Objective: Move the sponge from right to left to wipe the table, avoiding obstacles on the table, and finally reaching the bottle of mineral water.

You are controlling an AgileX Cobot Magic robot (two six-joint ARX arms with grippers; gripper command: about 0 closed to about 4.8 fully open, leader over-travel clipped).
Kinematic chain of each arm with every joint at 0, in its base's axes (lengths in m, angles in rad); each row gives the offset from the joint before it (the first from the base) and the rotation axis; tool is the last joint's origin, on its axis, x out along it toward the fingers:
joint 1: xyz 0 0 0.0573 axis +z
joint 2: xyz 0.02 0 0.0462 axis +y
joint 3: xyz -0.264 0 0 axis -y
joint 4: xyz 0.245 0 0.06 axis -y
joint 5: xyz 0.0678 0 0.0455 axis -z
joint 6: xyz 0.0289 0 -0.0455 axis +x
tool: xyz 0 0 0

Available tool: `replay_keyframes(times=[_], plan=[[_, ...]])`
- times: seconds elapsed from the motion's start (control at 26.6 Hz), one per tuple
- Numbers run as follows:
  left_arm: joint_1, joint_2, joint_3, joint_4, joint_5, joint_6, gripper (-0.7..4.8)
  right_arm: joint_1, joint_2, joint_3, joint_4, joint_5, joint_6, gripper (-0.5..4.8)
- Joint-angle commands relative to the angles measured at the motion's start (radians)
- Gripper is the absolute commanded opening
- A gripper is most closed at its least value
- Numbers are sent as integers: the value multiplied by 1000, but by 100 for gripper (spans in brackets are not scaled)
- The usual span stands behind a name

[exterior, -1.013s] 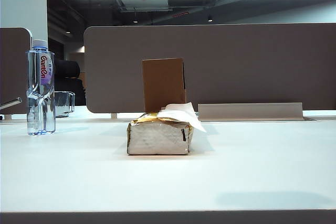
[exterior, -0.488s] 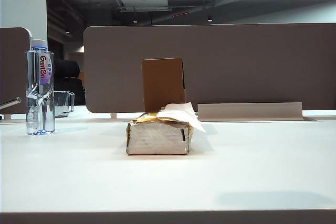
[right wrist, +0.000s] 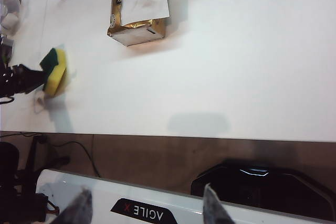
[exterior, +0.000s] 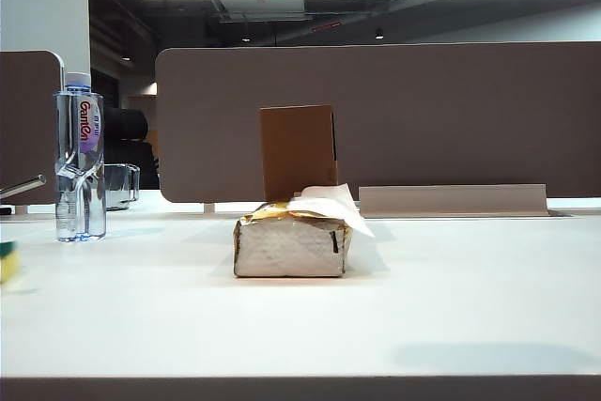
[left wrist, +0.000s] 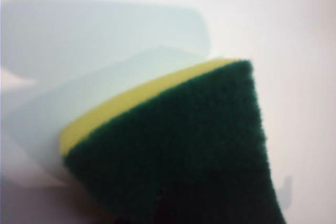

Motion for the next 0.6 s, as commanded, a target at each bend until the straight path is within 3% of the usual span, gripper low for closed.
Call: replay_keyframes(times=[0.04, 0.6], plan=[[-52, 99, 42, 54, -34, -13, -6, 0, -3, 5, 11, -2, 13, 267], [-76, 392, 461, 21, -69, -51, -6, 0, -3, 5, 11, -3, 13, 261]])
